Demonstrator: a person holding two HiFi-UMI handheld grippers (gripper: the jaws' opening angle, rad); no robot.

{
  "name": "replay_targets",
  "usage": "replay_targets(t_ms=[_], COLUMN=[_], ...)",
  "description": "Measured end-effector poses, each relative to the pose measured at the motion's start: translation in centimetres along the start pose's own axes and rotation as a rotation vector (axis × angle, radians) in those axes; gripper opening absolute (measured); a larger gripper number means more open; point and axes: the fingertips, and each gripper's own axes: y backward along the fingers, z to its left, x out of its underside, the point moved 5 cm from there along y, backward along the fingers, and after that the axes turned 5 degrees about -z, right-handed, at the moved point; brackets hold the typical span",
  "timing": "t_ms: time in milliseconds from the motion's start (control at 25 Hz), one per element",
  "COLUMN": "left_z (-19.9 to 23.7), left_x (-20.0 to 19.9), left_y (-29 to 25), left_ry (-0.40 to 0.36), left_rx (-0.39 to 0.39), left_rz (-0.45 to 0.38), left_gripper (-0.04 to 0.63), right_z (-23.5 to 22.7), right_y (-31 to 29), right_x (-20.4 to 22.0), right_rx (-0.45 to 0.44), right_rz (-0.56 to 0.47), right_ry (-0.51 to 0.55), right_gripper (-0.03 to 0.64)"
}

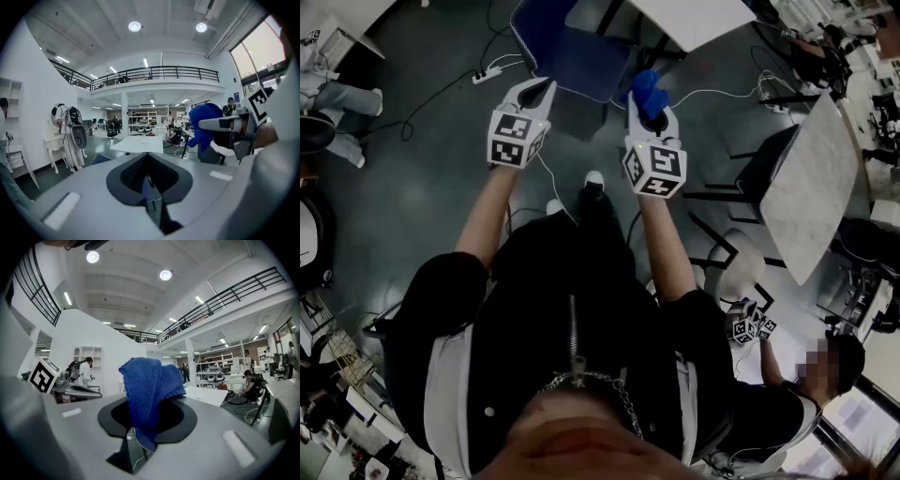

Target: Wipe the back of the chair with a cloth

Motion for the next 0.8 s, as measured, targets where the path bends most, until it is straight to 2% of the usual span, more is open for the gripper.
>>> replay_targets(t_ms=[240, 520, 800], left_z=[0.6, 2.0, 3.1], left_x=[-0.2, 0.1, -0.2], left_y=[-0.5, -2.9, -9.2], left_ry=[0.001, 0.013, 0.019], left_rx=[-0.004, -0.023, -0.062], left_rz=[0.0, 0.017, 0.026], left_gripper=[0.011, 0.011, 0.011], right_z=[-0.2, -1.0, -6.0], right_y=[-1.1, -3.8, -8.4], right_x=[0.1, 0.6, 0.9], right_rx=[-0.006, -0.072, -0.108], right_rz=[0.003, -0.017, -0.005], right_ry=[-0.007, -0.057, -0.07], right_gripper=[0.1, 0.109, 0.109])
